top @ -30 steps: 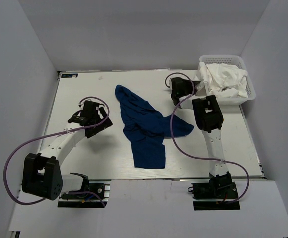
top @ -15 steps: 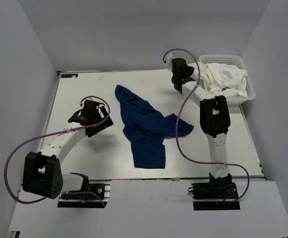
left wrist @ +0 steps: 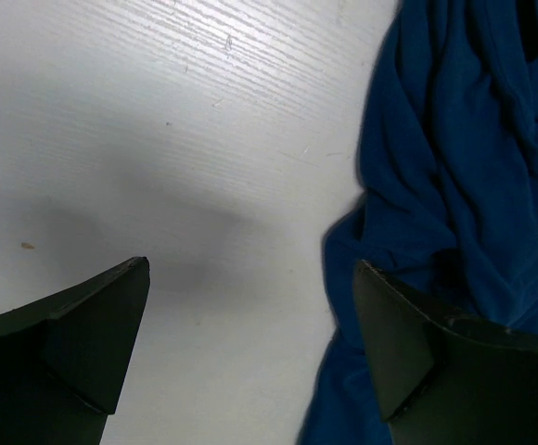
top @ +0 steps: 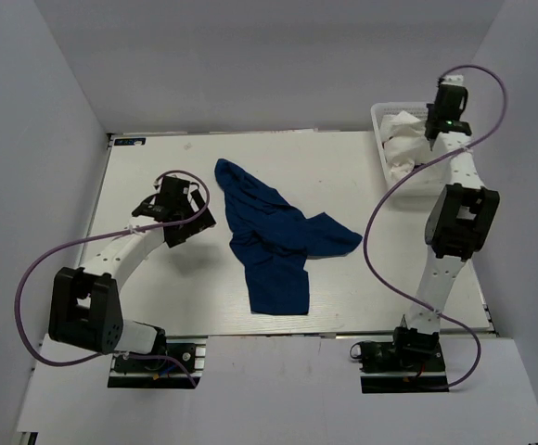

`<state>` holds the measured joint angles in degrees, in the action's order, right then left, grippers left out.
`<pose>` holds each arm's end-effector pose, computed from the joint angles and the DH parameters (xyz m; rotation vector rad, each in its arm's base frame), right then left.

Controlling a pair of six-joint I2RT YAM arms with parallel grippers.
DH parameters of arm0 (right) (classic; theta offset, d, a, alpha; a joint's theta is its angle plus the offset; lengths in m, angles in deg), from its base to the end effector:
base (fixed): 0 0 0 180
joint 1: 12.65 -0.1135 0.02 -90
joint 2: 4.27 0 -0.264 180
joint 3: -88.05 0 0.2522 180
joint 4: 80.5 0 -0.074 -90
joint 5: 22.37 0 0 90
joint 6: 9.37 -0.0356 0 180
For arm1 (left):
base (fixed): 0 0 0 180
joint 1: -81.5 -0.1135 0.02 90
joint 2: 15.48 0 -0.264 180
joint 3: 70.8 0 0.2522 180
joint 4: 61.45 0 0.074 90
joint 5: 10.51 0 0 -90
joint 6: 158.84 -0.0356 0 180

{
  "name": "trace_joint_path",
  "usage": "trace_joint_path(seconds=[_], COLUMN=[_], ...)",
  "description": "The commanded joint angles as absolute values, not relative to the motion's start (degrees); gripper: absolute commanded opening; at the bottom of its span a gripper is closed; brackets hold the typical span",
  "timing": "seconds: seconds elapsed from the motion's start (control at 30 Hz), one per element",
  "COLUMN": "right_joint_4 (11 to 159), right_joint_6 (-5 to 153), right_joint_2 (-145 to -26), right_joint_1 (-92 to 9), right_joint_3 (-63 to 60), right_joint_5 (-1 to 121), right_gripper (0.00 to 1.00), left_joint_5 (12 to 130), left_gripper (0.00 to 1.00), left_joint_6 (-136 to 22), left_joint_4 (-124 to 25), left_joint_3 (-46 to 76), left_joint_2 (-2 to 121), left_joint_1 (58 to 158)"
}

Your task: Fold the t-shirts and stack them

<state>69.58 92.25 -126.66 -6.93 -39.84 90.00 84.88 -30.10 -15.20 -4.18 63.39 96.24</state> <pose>0.5059 -0.0643 0.3164 0.1510 2.0043 -0.5834 0.2646 -0.0661 0.2257 -0.5745 2.5368 -0.2207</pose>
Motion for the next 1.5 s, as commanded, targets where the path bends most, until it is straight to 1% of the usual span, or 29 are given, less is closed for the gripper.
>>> trace_joint_path(seconds=[0.0, 0.03, 0.1, 0.13, 0.17, 0.2, 0.33, 0.43, 0.53, 0.57, 0.6, 0.63, 0.67, 0.7, 0.73, 0.77, 0.8, 0.83, 0.87, 0.93, 1.07, 1.17, 1.2, 1.23, 1.3, 1.33, 1.4, 1.47], right_joint_4=[60.53, 58.95, 58.84, 61.19, 62.00, 64.01, 64.92, 63.50, 65.08, 65.87, 65.96, 66.14, 66.14, 66.05, 65.96, 67.01, 68.58, 69.30, 69.65, 69.39, 69.83, 70.36, 71.14, 71.24, 71.41, 71.85, 71.77, 71.94], right_joint_6=[78.11, 76.86, 77.90, 78.52, 80.09, 80.36, 83.09, 83.18, 81.60, 81.08, 81.07, 78.55, 76.78, 75.98, 73.28, 72.12, 71.24, 69.75, 69.12, 68.42, 67.19, 66.66, 66.74, 66.66, 66.31, 66.30, 65.96, 66.04], right_joint_2=[-128.02, -128.20, -126.01, -122.96, -118.92, -117.05, -105.47, -100.97, -96.65, -95.69, -93.50, -92.87, -92.00, -90.68, -89.10, -88.22, -86.55, -85.75, -84.18, -83.55, -84.42, -86.61, -87.15, -87.68, -90.92, -92.32, -94.35, -96.02], right_joint_1=[-3.08, -2.54, -1.40, -1.48, -2.09, -2.45, -4.47, -7.80, -11.67, -12.55, -12.21, -16.64, -17.38, -19.83, -20.64, -21.69, -22.22, -22.92, -23.63, -24.68, -26.27, -26.88, -26.97, -27.15, -27.76, -27.94, -28.55, -29.08], right_joint_3=[-39.35, -39.88, -38.57, -36.30, -34.80, -32.00, -25.92, -22.06, -15.83, -13.63, -12.47, -10.37, -8.18, -6.85, -2.66, -0.79, 0.97, 5.95, 7.56, 12.20, 17.50, 19.18, 19.70, 19.71, 19.53, 19.62, 19.53, 19.70], right_joint_5=[81.09, 78.90, 70.22, 68.79, 68.25, 64.85, 61.04, 61.21, 62.26, 62.97, 63.93, 65.68, 66.57, 67.27, 70.06, 70.87, 72.01, 72.37, 72.29, 72.73, 75.79, 77.30, 77.04, 76.34, 74.76, 74.49, 73.00, 71.94], right_gripper=[0.10, 0.13, 0.33, 0.47, 0.79, 0.90, 0.90, 0.90, 0.90, 0.90, 0.90, 0.90, 0.90, 0.90, 0.90, 0.90, 0.90, 0.90, 0.90, 0.90, 0.90, 0.90, 0.90, 0.90, 0.90, 0.90, 0.90, 0.90], left_joint_5=[84.94, 84.94, 84.94, 84.94, 85.55, 85.55, 86.86, 86.87, 87.40, 88.01, 88.01, 88.01, 87.40, 87.40, 87.40, 87.40, 87.92, 87.93, 87.93, 88.80, 84.77, 83.88, 84.40, 84.41, 84.41, 84.41, 84.93, 85.46], left_gripper=[1.00, 1.00, 1.00, 1.00, 1.00, 1.00, 1.00, 1.00, 1.00, 1.00, 1.00, 1.00, 1.00, 1.00, 1.00, 1.00, 1.00, 1.00, 1.00, 1.00, 1.00, 0.89, 0.74, 0.61, 0.30, 0.00, 0.00, 0.00], left_joint_6=[-31.05, -31.05, -31.66, -31.66, -32.27, -32.28, -32.98, -35.53, -37.37, -37.38, -38.77, -38.78, -39.74, -40.45, -40.45, -41.15, -41.16, -41.16, -41.16, -41.16, -41.86, -41.86, -41.86, -41.86, -41.86, -41.86, -41.86, -41.86], left_joint_4=[-15.69, -15.69, -15.69, -15.69, -15.69, -16.22, -18.06, -18.07, -17.54, -18.06, -18.07, -17.20, -15.62, -15.00, -14.03, -12.37, -11.22, -9.82, -7.98, -7.44, -10.76, -10.77, -10.77, -10.77, -10.77, -10.77, -10.77, -13.49], left_joint_3=[0.07, 0.69, 2.54, 3.16, 3.68, 4.65, 8.95, 13.96, 21.34, 25.44, 28.10, 31.17, 37.38, 40.40, 43.47, 49.51, 52.61, 55.78, 61.20, 66.41, 67.67, 69.07, 69.08, 69.08, 68.55, 67.16, 65.22, 60.75], left_joint_2=[64.14, 64.67, 65.38, 66.08, 66.08, 66.61, 70.63, 74.94, 83.03, 85.31, 90.12, 92.69, 95.32, 100.40, 103.06, 105.52, 108.07, 110.53, 114.91, 118.27, 123.12, 126.11, 126.11, 126.90, 127.43, 127.43, 125.68, 123.49], left_joint_1=[96.35, 96.35, 96.35, 96.35, 96.35, 96.35, 96.35, 96.35, 95.82, 95.82, 95.82, 95.82, 95.82, 95.82, 95.82, 95.82, 95.82, 95.82, 95.82, 95.82, 95.82, 95.82, 96.35, 96.35, 96.35, 96.35, 96.35, 96.35])
